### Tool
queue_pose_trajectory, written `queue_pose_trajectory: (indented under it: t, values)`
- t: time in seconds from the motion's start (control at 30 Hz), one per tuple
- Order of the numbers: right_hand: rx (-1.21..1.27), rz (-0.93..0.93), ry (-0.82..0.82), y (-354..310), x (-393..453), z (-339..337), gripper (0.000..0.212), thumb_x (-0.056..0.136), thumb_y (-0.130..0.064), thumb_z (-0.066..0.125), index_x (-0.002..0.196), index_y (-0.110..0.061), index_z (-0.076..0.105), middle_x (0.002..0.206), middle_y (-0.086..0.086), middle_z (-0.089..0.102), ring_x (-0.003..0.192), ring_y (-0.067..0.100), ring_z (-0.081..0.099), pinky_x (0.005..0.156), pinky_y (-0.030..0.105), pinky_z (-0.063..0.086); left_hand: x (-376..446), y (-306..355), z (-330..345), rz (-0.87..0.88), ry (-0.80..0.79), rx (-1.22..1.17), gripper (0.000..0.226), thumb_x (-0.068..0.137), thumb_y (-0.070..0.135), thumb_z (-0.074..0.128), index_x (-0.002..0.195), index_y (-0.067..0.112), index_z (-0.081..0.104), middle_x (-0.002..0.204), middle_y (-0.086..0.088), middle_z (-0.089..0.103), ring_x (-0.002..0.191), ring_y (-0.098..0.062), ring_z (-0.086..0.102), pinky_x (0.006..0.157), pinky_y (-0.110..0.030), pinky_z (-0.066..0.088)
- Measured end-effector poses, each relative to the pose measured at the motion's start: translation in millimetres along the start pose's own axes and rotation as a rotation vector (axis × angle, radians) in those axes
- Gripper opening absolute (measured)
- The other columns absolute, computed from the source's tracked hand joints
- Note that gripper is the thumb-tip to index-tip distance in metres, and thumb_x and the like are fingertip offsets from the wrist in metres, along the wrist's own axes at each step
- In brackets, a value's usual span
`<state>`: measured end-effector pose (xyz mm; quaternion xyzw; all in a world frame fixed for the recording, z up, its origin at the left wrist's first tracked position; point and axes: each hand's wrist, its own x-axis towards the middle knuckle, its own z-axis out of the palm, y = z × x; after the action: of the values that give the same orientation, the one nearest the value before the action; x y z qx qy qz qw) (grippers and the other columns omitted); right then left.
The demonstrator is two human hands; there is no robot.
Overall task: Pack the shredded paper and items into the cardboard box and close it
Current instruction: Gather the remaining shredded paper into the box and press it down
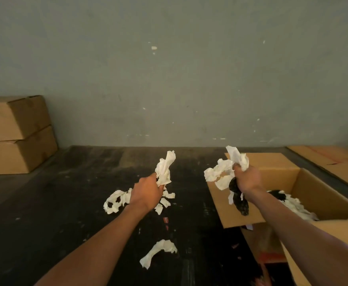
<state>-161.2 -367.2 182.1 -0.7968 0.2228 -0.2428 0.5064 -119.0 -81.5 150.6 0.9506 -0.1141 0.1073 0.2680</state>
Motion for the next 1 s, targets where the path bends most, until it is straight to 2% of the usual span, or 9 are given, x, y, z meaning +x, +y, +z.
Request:
queue_pose_trajectory:
  t: [0.07,0.23,0.43,0.53,0.63,0.73,0.83,0.9,1.0]
  values:
    - [-0.004,0.022,0.043,2.6,-1.1,-22.0,0.031,0.098,-0.027,0.052,0.112,-0.001,0.062,0.093,0.013,0.064,0.084,0.026,0.059,0.061,0.030,0.044,-2.7,19.1,3.8,0.024,0.003,-0.036,0.034,0.098,0.034,0.053,0.127,0.015,0.056,0.110,-0.007,0.069,0.096,-0.026,0.069,0.086,-0.042,0.057]
    - [-0.075,0.076,0.153,17.7,10.1,-78.0,0.039,0.096,-0.033,0.053,0.114,0.001,0.063,0.098,0.017,0.067,0.091,0.032,0.063,0.076,0.041,0.052,-0.1,72.0,20.2,0.077,-0.016,-0.072,0.034,0.098,0.039,0.051,0.122,0.017,0.059,0.103,-0.006,0.069,0.091,-0.027,0.068,0.084,-0.044,0.057]
    - [-0.106,0.108,0.192,45.9,46.3,-137.2,0.032,0.097,-0.029,0.054,0.109,-0.001,0.062,0.087,0.010,0.063,0.080,0.023,0.061,0.064,0.032,0.049,20.0,148.1,65.3,0.136,-0.063,-0.110,0.035,0.099,0.039,0.051,0.124,0.016,0.058,0.107,-0.005,0.069,0.089,-0.021,0.068,0.079,-0.038,0.058]
    - [-0.153,0.089,0.179,66.3,79.2,-162.7,0.032,0.098,-0.028,0.053,0.109,0.000,0.063,0.089,0.011,0.065,0.080,0.023,0.062,0.070,0.035,0.051,36.3,191.1,95.7,0.135,-0.069,-0.120,0.035,0.098,0.043,0.049,0.120,0.017,0.060,0.104,-0.004,0.069,0.086,-0.022,0.068,0.078,-0.042,0.059]
    - [-0.218,0.086,0.125,86.8,116.8,-185.6,0.030,0.098,-0.027,0.051,0.104,0.000,0.062,0.086,0.010,0.061,0.070,0.018,0.056,0.068,0.034,0.048,54.9,234.4,133.8,0.110,-0.071,-0.139,0.035,0.098,0.045,0.049,0.114,0.017,0.062,0.098,-0.003,0.070,0.081,-0.020,0.068,0.075,-0.042,0.060]
    - [-0.291,0.043,0.035,114.4,156.6,-202.5,0.026,0.098,-0.029,0.050,0.097,-0.005,0.061,0.086,0.009,0.063,0.074,0.020,0.060,0.069,0.035,0.050,70.2,275.8,174.6,0.065,-0.098,-0.136,0.031,0.098,0.042,0.050,0.113,0.017,0.062,0.098,0.000,0.069,0.079,-0.016,0.068,0.072,-0.035,0.060]
    - [-0.399,-0.006,-0.045,147.2,194.8,-210.9,0.028,0.097,-0.030,0.051,0.090,-0.005,0.061,0.085,0.011,0.066,0.070,0.019,0.060,0.061,0.031,0.047,80.0,304.3,211.1,0.014,-0.131,-0.136,0.029,0.099,0.041,0.049,0.109,0.018,0.062,0.090,0.002,0.065,0.076,-0.014,0.064,0.069,-0.032,0.057]
    - [-0.466,-0.078,-0.093,164.7,215.8,-211.9,0.026,0.096,-0.028,0.053,0.087,-0.006,0.062,0.082,0.011,0.065,0.062,0.015,0.055,0.054,0.029,0.043,83.4,313.8,231.1,-0.014,-0.167,-0.105,0.029,0.099,0.041,0.048,0.109,0.017,0.061,0.093,0.001,0.064,0.076,-0.015,0.060,0.066,-0.031,0.052]
    - [-0.544,-0.119,-0.216,186.1,241.5,-206.0,0.028,0.096,-0.034,0.051,0.092,-0.009,0.065,0.082,0.008,0.065,0.064,0.015,0.057,0.057,0.028,0.043,90.6,318.3,255.2,-0.075,-0.226,-0.067,0.033,0.098,0.044,0.046,0.110,0.017,0.062,0.101,-0.004,0.068,0.078,-0.019,0.062,0.069,-0.033,0.054]
